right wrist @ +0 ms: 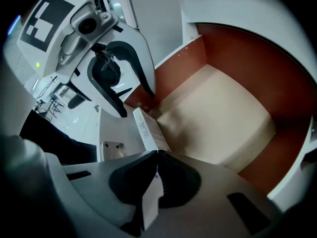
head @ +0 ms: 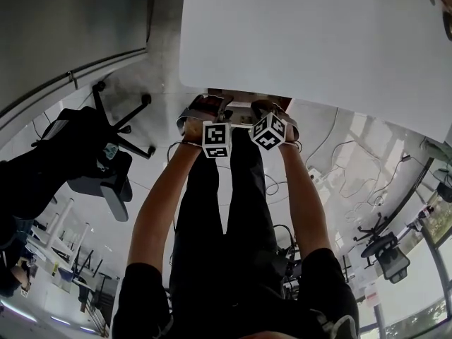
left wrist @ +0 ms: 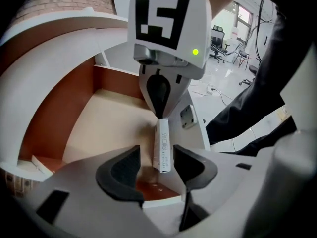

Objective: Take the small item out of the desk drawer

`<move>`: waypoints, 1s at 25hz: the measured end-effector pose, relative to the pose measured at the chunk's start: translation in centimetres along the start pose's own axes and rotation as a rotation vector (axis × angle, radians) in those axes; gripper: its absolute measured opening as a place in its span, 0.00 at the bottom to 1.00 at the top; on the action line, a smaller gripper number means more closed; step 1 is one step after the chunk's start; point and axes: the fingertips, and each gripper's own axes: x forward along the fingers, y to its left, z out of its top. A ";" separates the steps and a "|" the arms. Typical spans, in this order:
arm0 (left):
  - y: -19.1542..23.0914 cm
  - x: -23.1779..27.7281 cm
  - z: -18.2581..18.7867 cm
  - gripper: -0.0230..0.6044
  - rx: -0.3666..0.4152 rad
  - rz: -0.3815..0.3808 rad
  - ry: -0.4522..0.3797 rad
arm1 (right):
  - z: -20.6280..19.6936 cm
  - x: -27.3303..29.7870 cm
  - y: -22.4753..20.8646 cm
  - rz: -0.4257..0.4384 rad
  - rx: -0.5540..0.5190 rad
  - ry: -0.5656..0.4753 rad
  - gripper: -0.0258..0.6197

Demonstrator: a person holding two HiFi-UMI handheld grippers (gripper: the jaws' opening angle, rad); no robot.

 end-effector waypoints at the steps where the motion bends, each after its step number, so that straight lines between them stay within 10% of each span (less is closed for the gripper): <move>1: 0.1 0.5 -0.1 0.36 -0.010 -0.006 0.009 | 0.1 0.0 -0.2 0.002 0.016 -0.009 0.08; 15: 0.6 4.3 -0.5 0.37 0.017 -0.041 0.135 | 0.8 -1.0 -2.4 -0.003 0.075 -0.073 0.08; 25: 0.0 5.9 -0.4 0.19 0.011 -0.035 0.177 | 0.5 -1.1 -1.8 0.010 0.069 -0.075 0.08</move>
